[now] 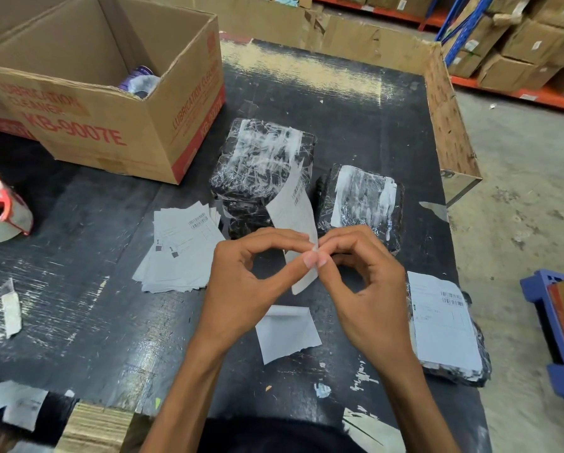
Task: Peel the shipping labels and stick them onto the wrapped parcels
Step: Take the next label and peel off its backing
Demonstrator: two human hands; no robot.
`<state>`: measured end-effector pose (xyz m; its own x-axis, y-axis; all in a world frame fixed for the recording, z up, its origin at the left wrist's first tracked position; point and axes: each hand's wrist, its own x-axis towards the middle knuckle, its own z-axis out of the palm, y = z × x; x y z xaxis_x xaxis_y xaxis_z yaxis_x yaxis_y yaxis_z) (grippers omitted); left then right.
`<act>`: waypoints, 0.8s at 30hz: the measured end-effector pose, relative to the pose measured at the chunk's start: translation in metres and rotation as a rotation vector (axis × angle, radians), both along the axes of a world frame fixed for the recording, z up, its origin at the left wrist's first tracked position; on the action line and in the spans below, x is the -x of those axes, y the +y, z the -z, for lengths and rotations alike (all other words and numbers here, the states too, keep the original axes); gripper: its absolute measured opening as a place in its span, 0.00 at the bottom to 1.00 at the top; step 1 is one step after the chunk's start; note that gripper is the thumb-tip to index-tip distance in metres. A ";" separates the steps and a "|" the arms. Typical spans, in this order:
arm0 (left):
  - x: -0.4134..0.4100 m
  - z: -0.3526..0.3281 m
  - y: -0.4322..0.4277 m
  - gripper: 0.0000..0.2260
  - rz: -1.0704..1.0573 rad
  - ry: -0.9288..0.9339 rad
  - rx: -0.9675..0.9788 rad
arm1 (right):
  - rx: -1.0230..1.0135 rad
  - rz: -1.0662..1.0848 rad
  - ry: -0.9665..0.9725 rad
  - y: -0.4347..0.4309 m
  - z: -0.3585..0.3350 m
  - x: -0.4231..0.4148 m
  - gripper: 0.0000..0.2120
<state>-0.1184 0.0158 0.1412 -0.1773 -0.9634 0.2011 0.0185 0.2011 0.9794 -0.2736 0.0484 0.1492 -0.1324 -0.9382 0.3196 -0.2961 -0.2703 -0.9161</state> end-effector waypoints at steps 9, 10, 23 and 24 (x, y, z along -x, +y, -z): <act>0.000 0.009 -0.007 0.04 0.024 0.251 -0.303 | -0.164 0.043 -0.397 -0.005 0.014 0.000 0.05; 0.000 0.010 -0.009 0.04 0.040 0.305 -0.362 | -0.223 0.054 -0.529 -0.006 0.016 0.000 0.06; -0.002 0.025 -0.021 0.10 0.211 0.640 -0.655 | -0.421 0.020 -0.975 0.010 0.033 0.029 0.10; -0.002 0.026 -0.019 0.08 0.247 0.684 -0.659 | -0.385 0.032 -0.917 0.010 0.033 0.028 0.08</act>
<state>-0.1160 -0.0035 0.1157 -0.4347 -0.8709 -0.2294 0.5917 -0.4682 0.6562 -0.3015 0.0589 0.1166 -0.2029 -0.9483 -0.2442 0.5688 0.0889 -0.8177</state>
